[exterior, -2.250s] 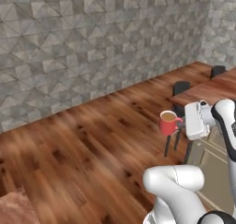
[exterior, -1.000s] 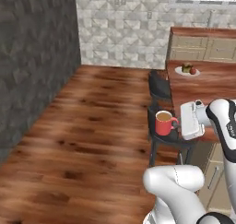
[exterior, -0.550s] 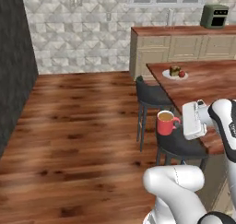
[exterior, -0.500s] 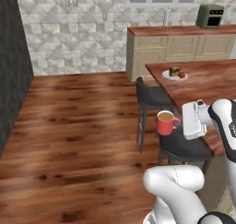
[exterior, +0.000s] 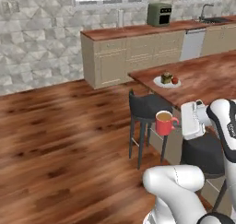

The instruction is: Pick up the brewed coffee from the coffee machine and place it next to the breakfast plate on the dining counter.

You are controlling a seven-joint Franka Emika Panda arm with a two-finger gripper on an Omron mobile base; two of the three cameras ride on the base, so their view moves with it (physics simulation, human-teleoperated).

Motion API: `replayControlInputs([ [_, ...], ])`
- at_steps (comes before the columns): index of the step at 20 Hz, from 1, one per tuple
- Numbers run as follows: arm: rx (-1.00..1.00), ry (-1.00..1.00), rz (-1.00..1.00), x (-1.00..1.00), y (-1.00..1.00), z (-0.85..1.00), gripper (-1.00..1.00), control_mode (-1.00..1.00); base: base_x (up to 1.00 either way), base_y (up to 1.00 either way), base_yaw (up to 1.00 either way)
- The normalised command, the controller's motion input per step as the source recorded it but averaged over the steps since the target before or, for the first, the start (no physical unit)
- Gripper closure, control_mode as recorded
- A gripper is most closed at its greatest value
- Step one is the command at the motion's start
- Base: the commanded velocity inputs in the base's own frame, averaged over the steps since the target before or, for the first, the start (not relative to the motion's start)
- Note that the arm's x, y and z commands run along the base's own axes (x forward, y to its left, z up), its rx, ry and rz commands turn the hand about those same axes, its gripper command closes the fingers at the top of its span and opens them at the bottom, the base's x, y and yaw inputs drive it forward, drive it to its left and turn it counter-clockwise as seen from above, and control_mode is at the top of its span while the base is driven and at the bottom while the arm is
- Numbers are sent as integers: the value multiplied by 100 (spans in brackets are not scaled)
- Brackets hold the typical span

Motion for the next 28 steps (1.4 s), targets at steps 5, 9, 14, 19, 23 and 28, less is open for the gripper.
replayControlInputs([
  [5,0,0,0,0,0,0,100,100,82,91,-60],
  [9,0,0,0,0,0,0,100,100,83,86,-61],
  [14,0,0,0,0,0,0,100,100,85,74,-62],
  [19,0,0,0,0,0,0,100,100,78,71,-63],
  [23,0,0,0,0,0,0,100,100,78,49,-64],
  [28,0,0,0,0,0,0,100,100,82,26,-56],
])
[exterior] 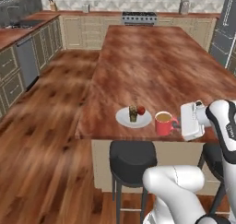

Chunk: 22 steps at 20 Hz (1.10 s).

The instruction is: Pick up the brewed coffee from the coffee machine and place it next to the breakfast plate on the dining counter.

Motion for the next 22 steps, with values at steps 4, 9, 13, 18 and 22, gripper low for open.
replayControlInputs([
  [4,0,0,0,0,0,0,100,100,80,16,-47],
  [9,0,0,-7,29,0,-1,100,-100,43,3,-16],
  [13,0,0,-17,79,0,-20,100,-100,0,0,0],
  [18,0,0,-16,85,0,-24,100,-100,0,0,0],
  [22,0,0,-11,70,0,-26,100,-100,0,0,0],
])
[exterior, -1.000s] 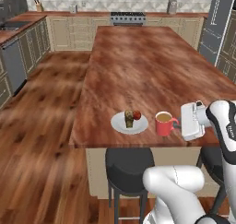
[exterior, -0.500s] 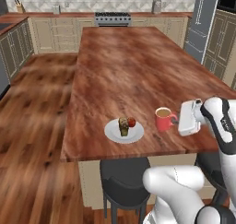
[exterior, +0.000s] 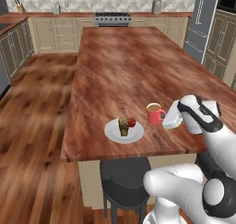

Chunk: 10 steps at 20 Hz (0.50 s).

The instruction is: Pick up the brewed coffee from the coffee machine and place it next to the breakfast plate on the dining counter.

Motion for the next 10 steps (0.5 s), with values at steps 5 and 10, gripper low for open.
replayControlInputs([
  [5,0,2,-3,26,-28,-19,100,-100,0,0,0],
  [10,0,3,0,5,-26,-22,100,-100,0,0,0],
])
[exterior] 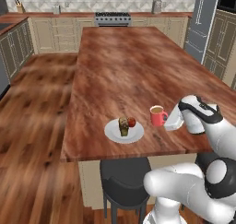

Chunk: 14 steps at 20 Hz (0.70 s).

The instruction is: Pick up the brewed coffee from the coffee machine and place it next to the breakfast plate on the dining counter.

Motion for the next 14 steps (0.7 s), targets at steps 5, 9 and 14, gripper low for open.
replayControlInputs([
  [5,0,2,0,19,0,-36,100,-100,0,0,0],
  [9,0,0,0,18,-15,-33,100,-100,0,0,0],
  [14,0,0,0,35,-5,-34,100,-100,0,0,0],
])
